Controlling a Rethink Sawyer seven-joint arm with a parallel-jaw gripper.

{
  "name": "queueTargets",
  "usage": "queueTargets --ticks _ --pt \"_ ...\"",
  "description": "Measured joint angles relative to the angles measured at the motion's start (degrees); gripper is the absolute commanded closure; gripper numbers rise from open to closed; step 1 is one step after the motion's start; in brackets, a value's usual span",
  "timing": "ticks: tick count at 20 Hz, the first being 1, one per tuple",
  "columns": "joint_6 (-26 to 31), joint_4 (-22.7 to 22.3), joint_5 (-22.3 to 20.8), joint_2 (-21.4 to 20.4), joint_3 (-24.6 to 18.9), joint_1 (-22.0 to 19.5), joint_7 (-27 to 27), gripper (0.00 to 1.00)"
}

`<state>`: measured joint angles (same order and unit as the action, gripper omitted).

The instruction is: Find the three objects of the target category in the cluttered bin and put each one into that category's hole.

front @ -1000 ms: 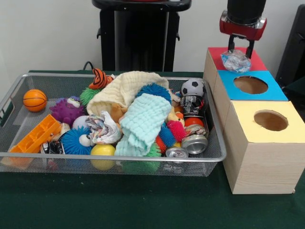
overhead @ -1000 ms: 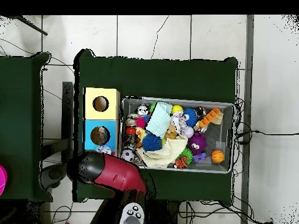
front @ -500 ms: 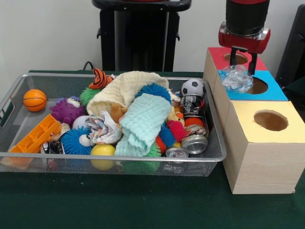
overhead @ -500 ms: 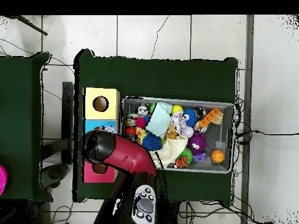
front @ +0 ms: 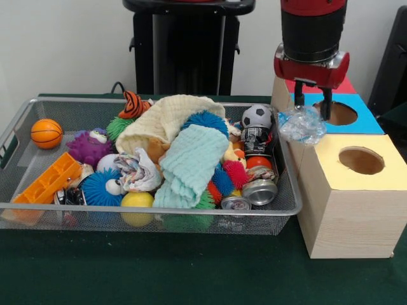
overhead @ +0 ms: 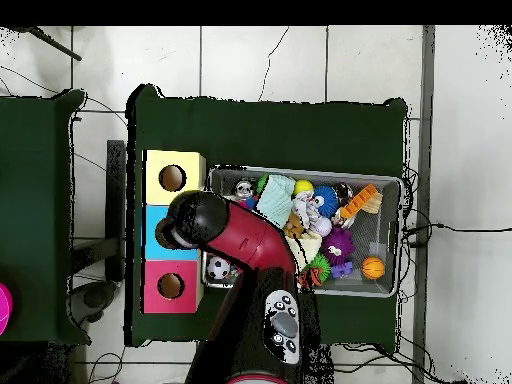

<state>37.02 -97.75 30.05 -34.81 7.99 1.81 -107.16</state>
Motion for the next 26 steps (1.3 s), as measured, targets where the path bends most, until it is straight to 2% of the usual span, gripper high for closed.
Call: queueTargets --ticks 9,19,26 --pt "0.0 0.5 0.0 0.1 -0.2 -0.9 0.0 1.00" --pt "-1.7 0.5 0.1 0.0 0.5 5.2 0.0 1.00" --pt "-1.7 0.1 0.1 0.2 0.5 7.1 0.0 1.00"
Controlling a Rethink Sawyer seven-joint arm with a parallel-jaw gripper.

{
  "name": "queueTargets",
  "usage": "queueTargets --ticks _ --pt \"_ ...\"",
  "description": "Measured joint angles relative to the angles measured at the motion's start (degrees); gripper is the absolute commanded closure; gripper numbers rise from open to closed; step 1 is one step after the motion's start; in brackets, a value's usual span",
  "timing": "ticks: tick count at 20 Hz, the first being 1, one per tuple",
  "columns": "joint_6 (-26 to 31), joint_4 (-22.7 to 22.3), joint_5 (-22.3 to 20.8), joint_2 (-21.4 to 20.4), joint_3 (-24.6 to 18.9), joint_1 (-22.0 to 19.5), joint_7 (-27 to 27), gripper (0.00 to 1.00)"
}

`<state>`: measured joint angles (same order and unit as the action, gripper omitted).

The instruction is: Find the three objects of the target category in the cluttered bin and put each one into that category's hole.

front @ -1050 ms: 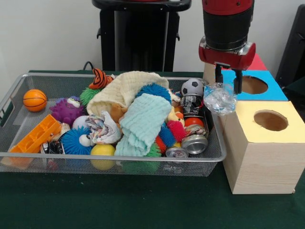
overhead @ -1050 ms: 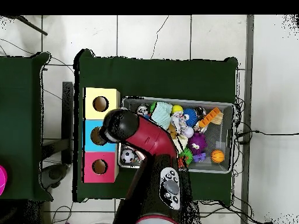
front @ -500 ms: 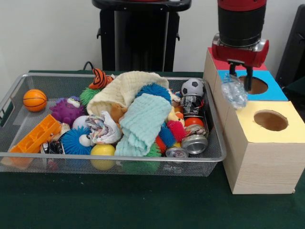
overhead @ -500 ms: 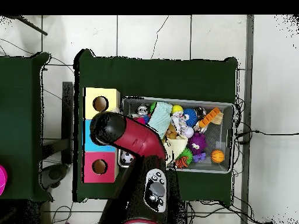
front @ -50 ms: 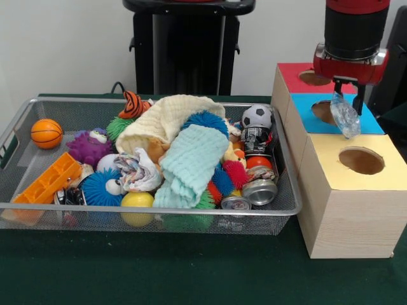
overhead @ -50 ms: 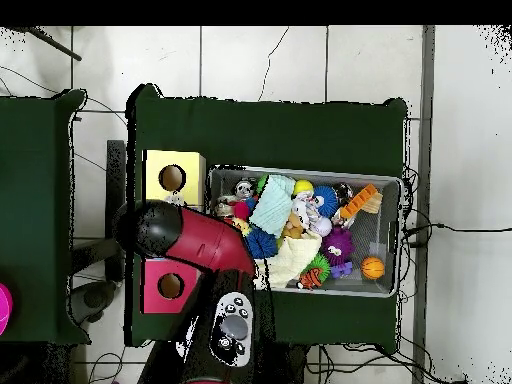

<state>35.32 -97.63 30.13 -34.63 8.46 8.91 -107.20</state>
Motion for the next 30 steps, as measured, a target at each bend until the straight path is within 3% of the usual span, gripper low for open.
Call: queueTargets --ticks 6,18,30 --pt "0.0 -0.3 -0.1 0.0 0.0 -1.2 0.0 1.00" --pt "4.5 -3.2 -3.1 -2.6 1.1 -9.4 0.0 1.00" --pt "4.4 -10.9 -3.5 -5.5 1.9 -9.2 0.0 1.00"
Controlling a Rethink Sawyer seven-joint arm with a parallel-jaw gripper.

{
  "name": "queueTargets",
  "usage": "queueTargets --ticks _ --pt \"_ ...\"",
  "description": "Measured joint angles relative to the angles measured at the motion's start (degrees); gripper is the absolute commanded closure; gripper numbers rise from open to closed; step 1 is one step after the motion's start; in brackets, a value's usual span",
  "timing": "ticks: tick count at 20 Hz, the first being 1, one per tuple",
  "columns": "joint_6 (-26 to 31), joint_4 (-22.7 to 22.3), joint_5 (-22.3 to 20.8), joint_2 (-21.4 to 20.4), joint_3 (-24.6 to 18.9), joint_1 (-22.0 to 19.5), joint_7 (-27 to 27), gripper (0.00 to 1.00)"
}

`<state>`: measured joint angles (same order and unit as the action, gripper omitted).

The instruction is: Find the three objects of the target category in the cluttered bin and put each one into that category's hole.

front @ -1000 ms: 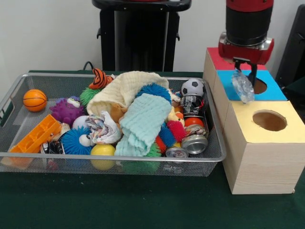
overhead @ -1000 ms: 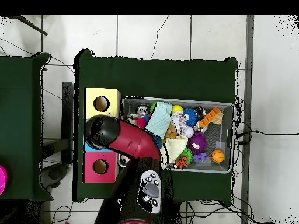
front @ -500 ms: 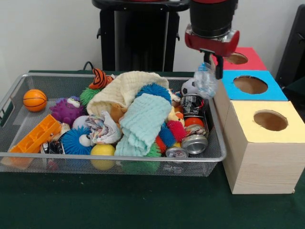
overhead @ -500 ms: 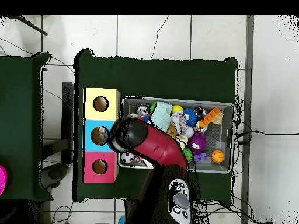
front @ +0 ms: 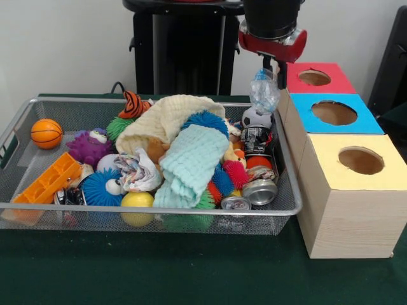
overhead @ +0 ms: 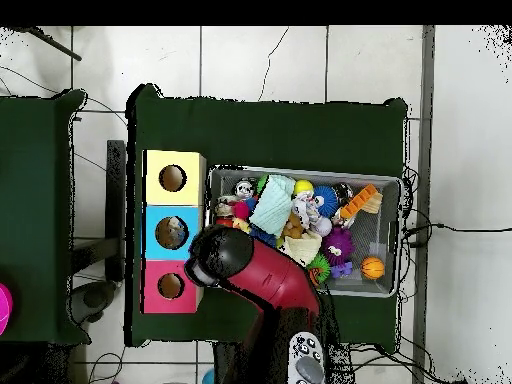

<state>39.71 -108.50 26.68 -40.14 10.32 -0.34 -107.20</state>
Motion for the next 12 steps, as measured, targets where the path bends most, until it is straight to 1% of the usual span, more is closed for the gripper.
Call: queueTargets --ticks 5,12 --pt "-0.2 -3.0 0.0 -1.3 0.0 1.6 0.0 1.00" --pt "-0.3 -4.0 0.0 -1.4 -0.1 2.6 0.0 1.00"
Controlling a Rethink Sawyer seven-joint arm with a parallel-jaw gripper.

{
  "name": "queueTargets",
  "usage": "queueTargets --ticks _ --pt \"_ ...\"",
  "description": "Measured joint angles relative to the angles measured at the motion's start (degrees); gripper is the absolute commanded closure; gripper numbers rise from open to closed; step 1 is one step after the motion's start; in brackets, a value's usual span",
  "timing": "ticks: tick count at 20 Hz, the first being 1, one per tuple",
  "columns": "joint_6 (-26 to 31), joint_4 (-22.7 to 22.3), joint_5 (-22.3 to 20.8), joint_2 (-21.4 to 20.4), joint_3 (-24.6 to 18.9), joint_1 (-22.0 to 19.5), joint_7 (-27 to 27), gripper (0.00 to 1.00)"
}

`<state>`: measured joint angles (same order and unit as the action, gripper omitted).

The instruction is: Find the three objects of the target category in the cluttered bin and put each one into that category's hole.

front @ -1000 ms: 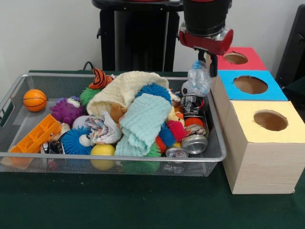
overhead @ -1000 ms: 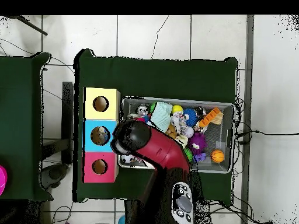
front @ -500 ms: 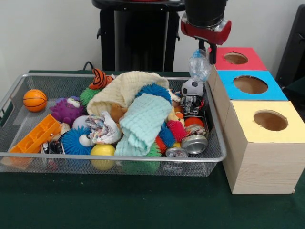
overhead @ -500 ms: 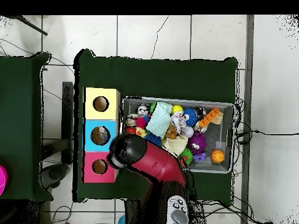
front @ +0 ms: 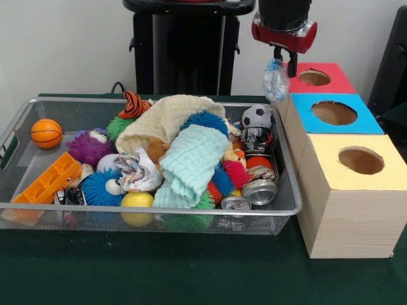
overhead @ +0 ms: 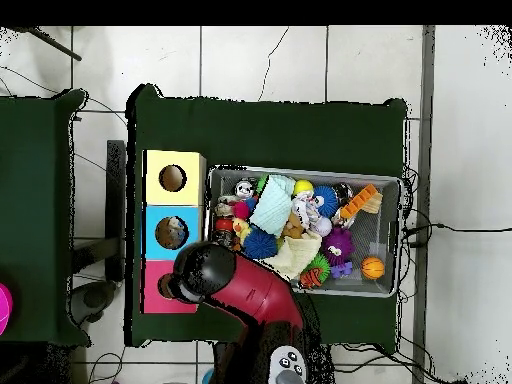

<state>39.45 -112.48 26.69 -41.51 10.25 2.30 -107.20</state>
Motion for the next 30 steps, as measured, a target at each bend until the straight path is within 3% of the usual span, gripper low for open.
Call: queueTargets --ticks 11,30 --pt "0.4 1.7 0.0 0.0 0.0 0.0 0.0 1.00" --pt "8.4 11.6 0.0 0.0 0.0 0.4 0.0 1.00"
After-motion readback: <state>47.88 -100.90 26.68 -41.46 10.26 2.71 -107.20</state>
